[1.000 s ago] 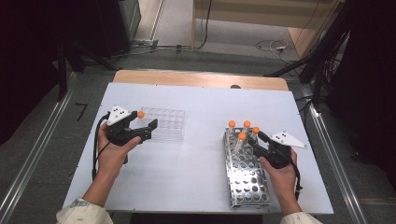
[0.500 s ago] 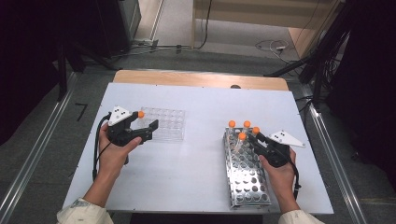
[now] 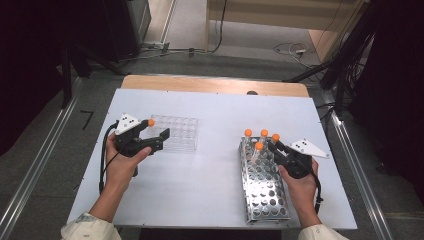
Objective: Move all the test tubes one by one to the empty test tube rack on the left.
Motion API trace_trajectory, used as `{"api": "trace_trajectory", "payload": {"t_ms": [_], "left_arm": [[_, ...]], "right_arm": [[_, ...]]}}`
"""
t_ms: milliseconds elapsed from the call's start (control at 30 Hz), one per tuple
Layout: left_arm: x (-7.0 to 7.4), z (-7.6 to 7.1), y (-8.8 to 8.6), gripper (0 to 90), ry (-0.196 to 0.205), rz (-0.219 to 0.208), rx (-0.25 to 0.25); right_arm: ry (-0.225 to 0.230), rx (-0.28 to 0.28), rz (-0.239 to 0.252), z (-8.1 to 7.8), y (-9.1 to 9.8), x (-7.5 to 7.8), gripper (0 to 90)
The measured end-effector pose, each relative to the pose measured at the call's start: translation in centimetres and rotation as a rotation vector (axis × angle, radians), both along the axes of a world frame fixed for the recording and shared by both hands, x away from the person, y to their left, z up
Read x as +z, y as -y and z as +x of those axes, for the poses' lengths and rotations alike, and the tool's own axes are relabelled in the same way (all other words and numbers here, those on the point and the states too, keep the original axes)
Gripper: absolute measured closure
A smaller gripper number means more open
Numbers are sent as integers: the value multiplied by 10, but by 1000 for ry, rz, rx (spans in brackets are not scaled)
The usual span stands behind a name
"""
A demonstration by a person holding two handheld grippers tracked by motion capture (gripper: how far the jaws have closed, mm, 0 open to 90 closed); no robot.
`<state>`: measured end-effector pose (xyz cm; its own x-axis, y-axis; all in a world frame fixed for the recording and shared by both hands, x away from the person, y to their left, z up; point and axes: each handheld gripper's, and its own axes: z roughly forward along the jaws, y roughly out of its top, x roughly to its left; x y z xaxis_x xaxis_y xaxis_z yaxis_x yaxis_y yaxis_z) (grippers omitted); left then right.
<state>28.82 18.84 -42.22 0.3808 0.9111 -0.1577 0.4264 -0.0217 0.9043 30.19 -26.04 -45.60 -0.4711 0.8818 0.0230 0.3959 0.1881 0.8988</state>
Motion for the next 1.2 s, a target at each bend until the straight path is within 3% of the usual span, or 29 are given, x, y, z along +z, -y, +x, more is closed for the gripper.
{"api": "trace_trajectory", "payload": {"t_ms": [733,900,1200], "left_arm": [[0,-1,3,159,5,14,-21],[1,-2,4,157,8,14,-24],[2,-2,6,158,9,11,-30]], "right_arm": [[71,0,23,-9,2,35,709],[100,11,34,-19,5,49,710],[105,45,53,-40,7,63,711]]}}
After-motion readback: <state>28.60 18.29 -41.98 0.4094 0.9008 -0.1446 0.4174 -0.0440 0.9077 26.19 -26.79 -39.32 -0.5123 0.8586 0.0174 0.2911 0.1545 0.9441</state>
